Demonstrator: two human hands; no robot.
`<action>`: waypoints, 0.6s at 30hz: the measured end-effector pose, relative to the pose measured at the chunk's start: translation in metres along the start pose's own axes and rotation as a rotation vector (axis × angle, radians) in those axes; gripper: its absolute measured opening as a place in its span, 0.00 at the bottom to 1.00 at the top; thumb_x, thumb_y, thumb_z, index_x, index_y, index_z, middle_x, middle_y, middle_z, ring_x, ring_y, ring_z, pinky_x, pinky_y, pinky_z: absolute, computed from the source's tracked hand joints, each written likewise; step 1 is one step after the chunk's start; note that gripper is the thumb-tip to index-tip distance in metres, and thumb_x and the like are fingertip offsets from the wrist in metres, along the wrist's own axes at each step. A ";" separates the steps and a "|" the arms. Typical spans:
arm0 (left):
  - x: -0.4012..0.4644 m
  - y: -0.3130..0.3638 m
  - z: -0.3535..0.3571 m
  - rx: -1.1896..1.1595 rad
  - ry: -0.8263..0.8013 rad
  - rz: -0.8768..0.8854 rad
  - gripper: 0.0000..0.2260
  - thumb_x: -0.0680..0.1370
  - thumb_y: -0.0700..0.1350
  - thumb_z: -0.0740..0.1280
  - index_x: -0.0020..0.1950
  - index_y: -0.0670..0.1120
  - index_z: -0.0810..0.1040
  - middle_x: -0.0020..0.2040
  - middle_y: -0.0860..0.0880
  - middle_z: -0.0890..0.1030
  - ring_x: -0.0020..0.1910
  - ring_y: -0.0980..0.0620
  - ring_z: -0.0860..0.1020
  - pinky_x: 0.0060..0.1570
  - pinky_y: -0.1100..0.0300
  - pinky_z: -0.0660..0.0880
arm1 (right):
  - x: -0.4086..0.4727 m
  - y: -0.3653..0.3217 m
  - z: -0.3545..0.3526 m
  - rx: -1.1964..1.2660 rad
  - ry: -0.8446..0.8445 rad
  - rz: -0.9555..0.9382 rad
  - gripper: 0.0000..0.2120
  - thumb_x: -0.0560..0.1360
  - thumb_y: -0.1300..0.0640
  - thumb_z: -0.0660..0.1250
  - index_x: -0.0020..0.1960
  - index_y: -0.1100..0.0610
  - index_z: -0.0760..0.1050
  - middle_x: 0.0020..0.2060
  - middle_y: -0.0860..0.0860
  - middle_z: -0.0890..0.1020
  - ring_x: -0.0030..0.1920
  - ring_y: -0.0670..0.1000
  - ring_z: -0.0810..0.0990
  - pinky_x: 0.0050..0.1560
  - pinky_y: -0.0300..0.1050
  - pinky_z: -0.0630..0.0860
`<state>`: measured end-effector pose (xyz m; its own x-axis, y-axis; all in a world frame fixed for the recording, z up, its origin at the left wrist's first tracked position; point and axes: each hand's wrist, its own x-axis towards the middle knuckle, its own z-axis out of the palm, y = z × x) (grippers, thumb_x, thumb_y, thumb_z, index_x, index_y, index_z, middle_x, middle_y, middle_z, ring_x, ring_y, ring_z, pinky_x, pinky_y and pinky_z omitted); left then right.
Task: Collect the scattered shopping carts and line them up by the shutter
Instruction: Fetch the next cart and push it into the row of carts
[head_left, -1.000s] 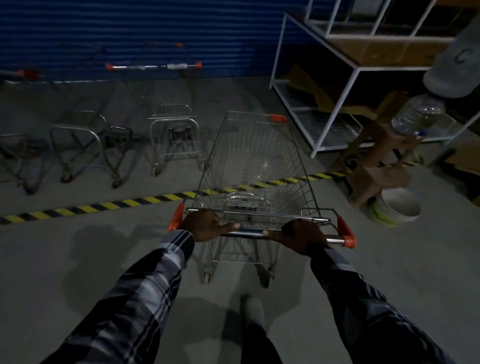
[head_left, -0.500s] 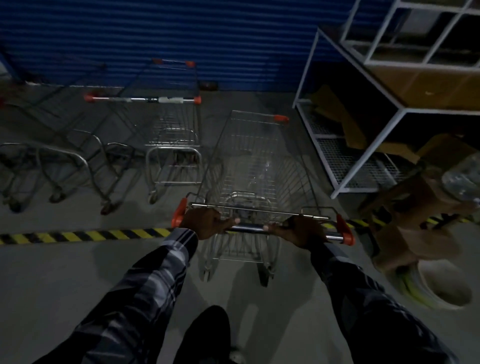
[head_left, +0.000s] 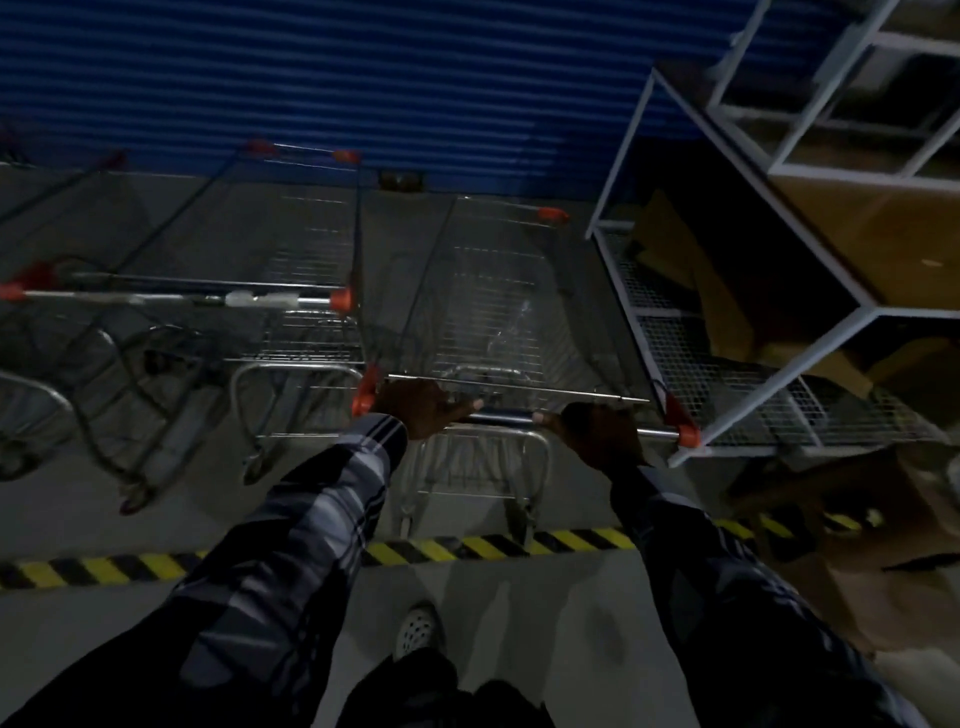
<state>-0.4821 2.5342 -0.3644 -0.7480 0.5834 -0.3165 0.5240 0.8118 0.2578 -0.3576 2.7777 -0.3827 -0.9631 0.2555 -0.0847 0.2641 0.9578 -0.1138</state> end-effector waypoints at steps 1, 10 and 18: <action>0.021 -0.003 -0.005 -0.019 -0.021 0.000 0.37 0.76 0.74 0.48 0.39 0.45 0.82 0.45 0.46 0.84 0.50 0.46 0.80 0.65 0.45 0.64 | 0.024 0.006 0.000 -0.024 -0.005 0.012 0.33 0.72 0.25 0.49 0.38 0.51 0.77 0.42 0.49 0.83 0.51 0.55 0.81 0.61 0.54 0.65; 0.146 -0.017 -0.066 -0.022 -0.006 -0.043 0.34 0.77 0.73 0.46 0.51 0.52 0.83 0.57 0.49 0.82 0.59 0.47 0.78 0.73 0.39 0.48 | 0.201 0.044 -0.003 -0.015 -0.047 -0.035 0.52 0.59 0.17 0.27 0.42 0.48 0.79 0.45 0.48 0.84 0.54 0.54 0.80 0.65 0.62 0.65; 0.229 -0.027 -0.093 -0.075 0.144 -0.111 0.27 0.79 0.69 0.52 0.60 0.53 0.81 0.59 0.49 0.82 0.63 0.47 0.77 0.68 0.52 0.54 | 0.316 0.050 -0.030 0.310 -0.053 -0.087 0.33 0.65 0.20 0.53 0.34 0.49 0.75 0.36 0.43 0.81 0.45 0.45 0.79 0.54 0.51 0.72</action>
<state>-0.7058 2.6434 -0.3591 -0.8527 0.4762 -0.2147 0.4075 0.8635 0.2971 -0.6503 2.9099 -0.3857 -0.9809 0.1593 -0.1121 0.1919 0.8879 -0.4181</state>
